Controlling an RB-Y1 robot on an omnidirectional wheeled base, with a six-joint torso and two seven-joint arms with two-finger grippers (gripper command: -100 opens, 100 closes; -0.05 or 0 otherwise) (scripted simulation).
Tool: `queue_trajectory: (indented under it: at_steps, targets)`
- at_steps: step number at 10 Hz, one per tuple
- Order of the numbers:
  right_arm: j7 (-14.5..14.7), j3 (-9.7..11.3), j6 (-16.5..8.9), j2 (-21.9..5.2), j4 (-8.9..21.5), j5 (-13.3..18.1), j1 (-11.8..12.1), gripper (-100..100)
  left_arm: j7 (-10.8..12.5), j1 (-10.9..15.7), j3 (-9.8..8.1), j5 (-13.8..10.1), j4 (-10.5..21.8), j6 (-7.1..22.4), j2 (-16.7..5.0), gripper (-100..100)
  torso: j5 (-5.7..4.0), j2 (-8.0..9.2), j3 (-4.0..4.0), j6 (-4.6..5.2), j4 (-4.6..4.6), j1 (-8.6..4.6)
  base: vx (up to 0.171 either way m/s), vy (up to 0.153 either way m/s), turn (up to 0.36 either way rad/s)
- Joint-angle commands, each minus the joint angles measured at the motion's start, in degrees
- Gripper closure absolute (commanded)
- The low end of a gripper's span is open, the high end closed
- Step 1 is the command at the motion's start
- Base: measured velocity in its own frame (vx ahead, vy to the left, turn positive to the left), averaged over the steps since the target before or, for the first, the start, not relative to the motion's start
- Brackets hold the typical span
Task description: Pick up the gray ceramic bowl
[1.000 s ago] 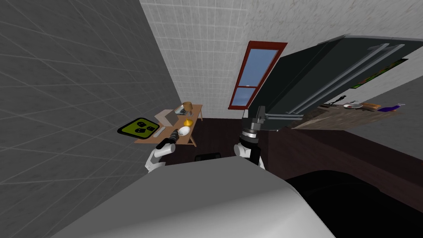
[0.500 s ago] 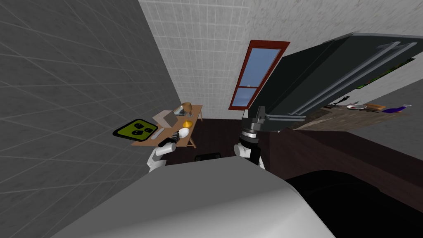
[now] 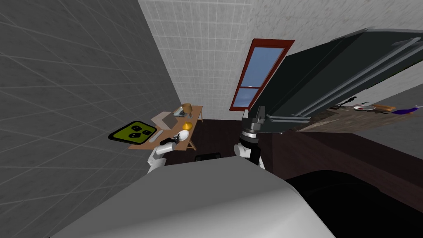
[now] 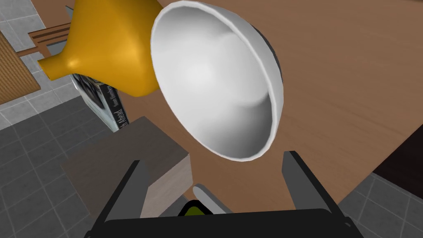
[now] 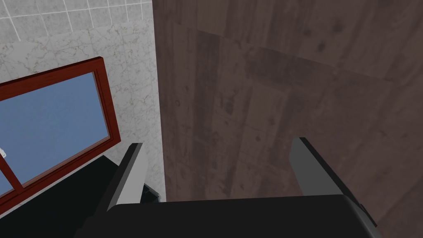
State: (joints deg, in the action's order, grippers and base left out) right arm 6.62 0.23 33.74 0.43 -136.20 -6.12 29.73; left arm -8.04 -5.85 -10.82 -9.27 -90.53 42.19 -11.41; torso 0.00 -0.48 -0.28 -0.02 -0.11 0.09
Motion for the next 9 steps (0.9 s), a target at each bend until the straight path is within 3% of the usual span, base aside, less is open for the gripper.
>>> queue_trajectory:
  at_steps: [1, 6, 8, 9]
  targets:
    - [0.0, 0.0, 0.0, 0.0, 0.0, 0.0, 0.0, 0, -0.2, 0.1, 0.02, 0.1, 0.5, 1.7, -0.2, -100, 0.00, 0.00, 0.00, 0.00, 0.00, 0.00, 0.077, -0.001, 0.007]
    - [0.0, 0.0, 0.0, 0.0, 0.0, 0.0, 0.0, 0, -1.0, 1.1, 0.26, 0.4, 5.0, 8.1, -1.7, -100, -0.01, 0.16, 0.09, 0.00, 0.03, -0.04, 0.075, -0.003, 0.006]
    - [0.0, 0.0, 0.0, 0.0, 0.0, 0.0, 0.0, 0, -1.2, 0.4, 0.59, 0.4, 7.0, 10.0, -1.7, -100, -0.01, 0.21, 0.11, 0.00, 0.04, -0.03, 0.064, 0.000, -0.006]
    - [0.0, 0.0, 0.0, 0.0, 0.0, 0.0, 0.0, 0, -1.1, 0.6, 0.49, 0.4, 6.3, 9.2, -1.7, -100, -0.01, 0.28, 0.15, -0.01, 0.05, -0.05, 0.023, -0.003, 0.002]
